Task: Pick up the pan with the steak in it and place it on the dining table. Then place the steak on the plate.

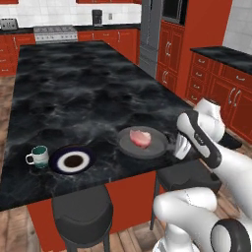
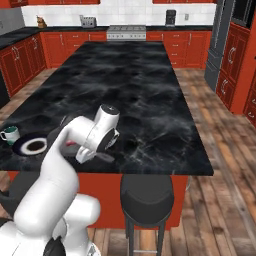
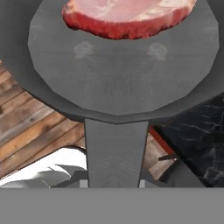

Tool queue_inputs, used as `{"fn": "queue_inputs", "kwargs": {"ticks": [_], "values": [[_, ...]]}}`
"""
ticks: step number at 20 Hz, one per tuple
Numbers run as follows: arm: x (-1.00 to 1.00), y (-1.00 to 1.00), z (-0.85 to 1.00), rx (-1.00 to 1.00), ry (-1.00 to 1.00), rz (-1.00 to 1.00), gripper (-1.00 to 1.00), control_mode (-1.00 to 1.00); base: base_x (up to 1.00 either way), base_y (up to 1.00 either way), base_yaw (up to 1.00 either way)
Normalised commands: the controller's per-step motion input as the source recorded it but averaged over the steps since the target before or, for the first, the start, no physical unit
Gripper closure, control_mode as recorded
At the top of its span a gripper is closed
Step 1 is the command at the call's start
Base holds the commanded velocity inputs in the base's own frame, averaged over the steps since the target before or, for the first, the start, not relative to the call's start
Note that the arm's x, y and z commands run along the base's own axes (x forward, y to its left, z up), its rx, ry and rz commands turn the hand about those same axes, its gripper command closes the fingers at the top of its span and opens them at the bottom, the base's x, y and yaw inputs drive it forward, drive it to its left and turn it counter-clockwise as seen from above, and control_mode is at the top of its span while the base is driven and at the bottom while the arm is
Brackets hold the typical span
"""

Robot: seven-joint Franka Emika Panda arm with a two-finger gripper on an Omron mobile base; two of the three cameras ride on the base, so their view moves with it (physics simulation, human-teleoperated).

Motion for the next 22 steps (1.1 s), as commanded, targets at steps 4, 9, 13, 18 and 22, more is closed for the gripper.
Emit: {"fn": "queue_inputs", "kwargs": {"ticks": [4, 9, 13, 18, 22], "values": [[0.79, 0.19, -0.40, 0.00, 0.00, 0.00, 1.00, -1.00, 0.00, 0.00, 0.00], [0.73, 0.24, -0.49, -0.01, 0.00, 0.00, 1.00, -1.00, 0.00, 0.00, 0.00], [0.67, 0.24, -0.57, -0.05, 0.00, 0.00, 1.00, -1.00, 0.00, 0.00, 0.00], [0.37, 0.07, -0.30, -0.05, 0.01, 0.00, 1.00, -1.00, 0.00, 0.00, 0.00], [0.21, 0.01, -0.10, 0.00, 0.01, 0.00, 1.00, -1.00, 0.00, 0.00, 0.00]]}}
